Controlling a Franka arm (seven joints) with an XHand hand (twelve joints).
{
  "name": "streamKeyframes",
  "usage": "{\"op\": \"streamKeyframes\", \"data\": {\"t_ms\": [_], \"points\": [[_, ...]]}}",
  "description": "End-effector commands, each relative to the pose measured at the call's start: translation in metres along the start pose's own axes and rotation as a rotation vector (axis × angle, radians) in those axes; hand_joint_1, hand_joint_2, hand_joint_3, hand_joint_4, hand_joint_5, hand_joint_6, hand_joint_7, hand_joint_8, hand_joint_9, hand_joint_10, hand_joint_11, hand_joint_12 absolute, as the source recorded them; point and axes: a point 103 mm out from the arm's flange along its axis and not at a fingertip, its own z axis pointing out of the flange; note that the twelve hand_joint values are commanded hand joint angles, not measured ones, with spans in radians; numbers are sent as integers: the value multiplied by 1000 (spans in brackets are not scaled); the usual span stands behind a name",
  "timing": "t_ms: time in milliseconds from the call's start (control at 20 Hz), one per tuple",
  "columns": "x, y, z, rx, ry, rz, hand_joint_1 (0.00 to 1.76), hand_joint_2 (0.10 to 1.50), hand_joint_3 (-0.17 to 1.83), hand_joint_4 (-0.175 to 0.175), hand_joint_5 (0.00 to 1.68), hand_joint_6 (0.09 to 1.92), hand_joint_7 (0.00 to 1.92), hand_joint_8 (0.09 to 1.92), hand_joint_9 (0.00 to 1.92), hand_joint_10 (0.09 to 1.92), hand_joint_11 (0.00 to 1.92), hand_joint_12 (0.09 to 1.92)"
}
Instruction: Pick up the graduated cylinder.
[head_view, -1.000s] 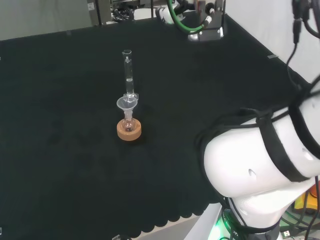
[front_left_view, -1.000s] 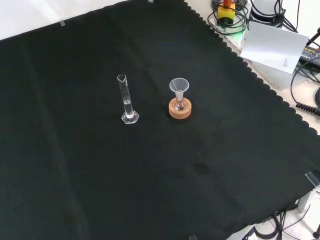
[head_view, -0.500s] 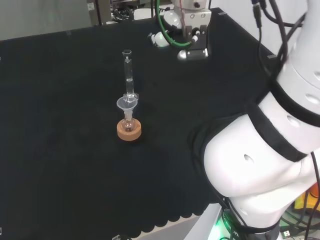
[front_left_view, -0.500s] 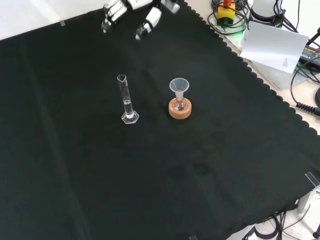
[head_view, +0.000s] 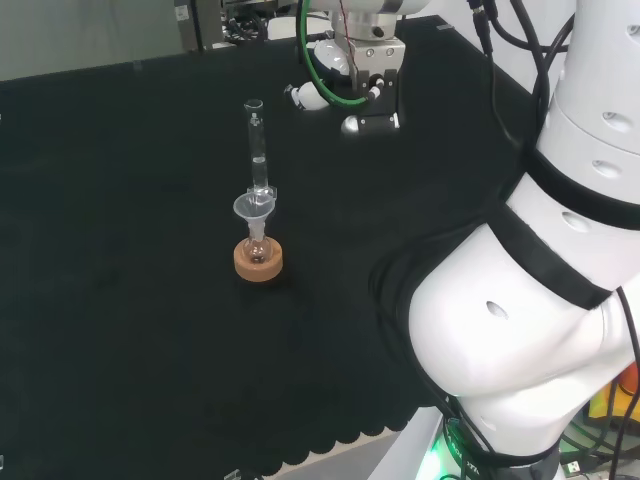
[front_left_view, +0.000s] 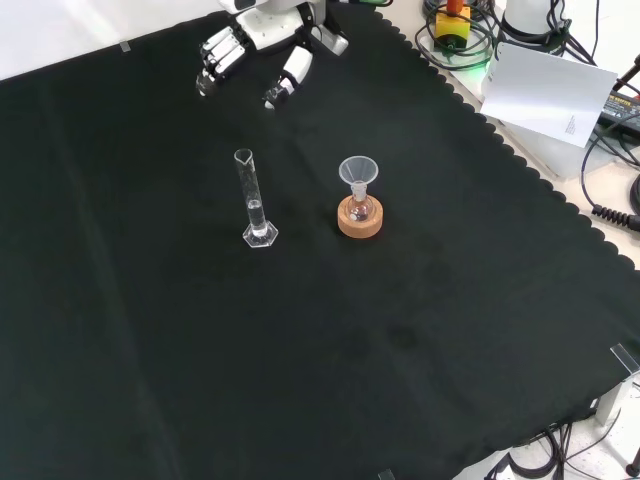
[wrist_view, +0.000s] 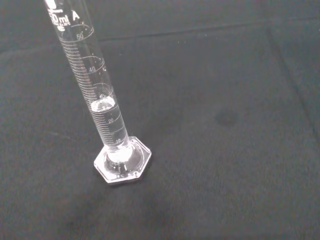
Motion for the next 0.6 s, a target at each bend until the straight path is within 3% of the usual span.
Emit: {"op": "streamKeyframes", "data": {"t_ms": [50, 200, 600], "points": [[0, 7, 29, 20, 45, -33, 565, 1031, 271, -58, 402, 87, 169, 650, 345, 675, 149, 1366], [0, 9, 40, 21, 57, -55, 595, 1004, 280, -59, 422, 87, 200, 661, 386, 674, 174, 1364], [-1, 13, 65, 51, 131, -59, 664, 919, 360, -60, 456, 87, 244, 667, 442, 636, 219, 1354]]}}
